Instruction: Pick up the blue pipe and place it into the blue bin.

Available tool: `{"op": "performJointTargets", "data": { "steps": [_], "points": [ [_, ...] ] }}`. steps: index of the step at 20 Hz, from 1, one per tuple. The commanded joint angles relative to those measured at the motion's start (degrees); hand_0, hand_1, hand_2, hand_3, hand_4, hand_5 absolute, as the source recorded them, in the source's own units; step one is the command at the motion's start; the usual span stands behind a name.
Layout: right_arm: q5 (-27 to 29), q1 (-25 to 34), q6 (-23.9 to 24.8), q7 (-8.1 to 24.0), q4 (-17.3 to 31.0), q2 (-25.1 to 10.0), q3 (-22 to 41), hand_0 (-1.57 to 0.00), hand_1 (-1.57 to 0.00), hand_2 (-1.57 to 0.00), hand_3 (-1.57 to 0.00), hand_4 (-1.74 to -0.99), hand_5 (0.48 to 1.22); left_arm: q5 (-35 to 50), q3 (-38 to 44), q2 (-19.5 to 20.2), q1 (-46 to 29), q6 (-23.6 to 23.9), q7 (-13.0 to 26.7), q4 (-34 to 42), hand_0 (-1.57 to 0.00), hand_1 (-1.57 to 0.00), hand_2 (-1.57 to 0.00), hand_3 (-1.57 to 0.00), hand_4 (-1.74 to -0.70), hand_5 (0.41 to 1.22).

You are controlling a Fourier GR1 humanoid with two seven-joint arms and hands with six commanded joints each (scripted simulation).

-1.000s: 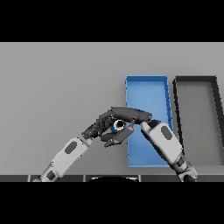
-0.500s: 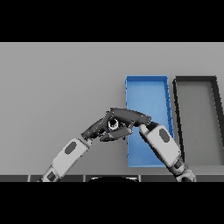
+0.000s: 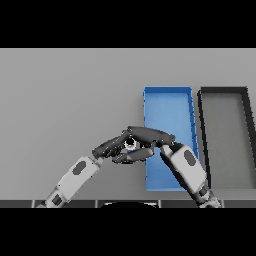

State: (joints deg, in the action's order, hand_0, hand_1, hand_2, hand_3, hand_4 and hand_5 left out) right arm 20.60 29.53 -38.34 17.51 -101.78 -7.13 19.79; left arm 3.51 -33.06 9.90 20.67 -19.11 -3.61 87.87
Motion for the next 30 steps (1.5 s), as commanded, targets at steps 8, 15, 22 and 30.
{"op": "performJointTargets", "data": {
  "steps": [8, 15, 22, 30],
  "points": [
    [-1.82, -0.27, 1.04, -0.3, -0.1, 2.53, -0.33, -1.57, -1.57, -1.57, -1.57, -1.485, 1.219, -3.48, 1.22, -0.42, -0.05, 2.63, 0.98, -2.41, -0.07, -0.05, -0.06, -0.02, -0.83, 0.689],
    [5.28, -0.13, 2.52, 3.61, -0.04, 3.11, -2.21, -1.57, -1.57, -1.57, -1.57, -1.492, 1.221, -1.41, 1.99, -0.59, -2.12, 3.64, 7.46, -1.05, -0.01, -0.01, -0.01, 0.0, -0.88, 0.593],
    [25.61, 9.26, 12.72, 14.59, -0.71, 1.11, -6.72, -1.57, -1.57, -1.57, -1.57, -1.492, 1.221, -1.4, 1.23, -0.3, -3.38, 3.34, 7.76, 0.14, 0.0, 0.0, 0.0, 0.0, -0.86, 0.515],
    [26.87, 27.45, 17.98, 10.13, 8.89, -5.52, -16.71, -1.57, -1.57, -1.57, -1.57, -1.496, 1.221, -1.63, 1.12, 0.37, -3.63, 3.08, 7.61, 0.73, 0.0, 0.0, 0.0, 0.0, -0.86, 0.483]
  ]
}}
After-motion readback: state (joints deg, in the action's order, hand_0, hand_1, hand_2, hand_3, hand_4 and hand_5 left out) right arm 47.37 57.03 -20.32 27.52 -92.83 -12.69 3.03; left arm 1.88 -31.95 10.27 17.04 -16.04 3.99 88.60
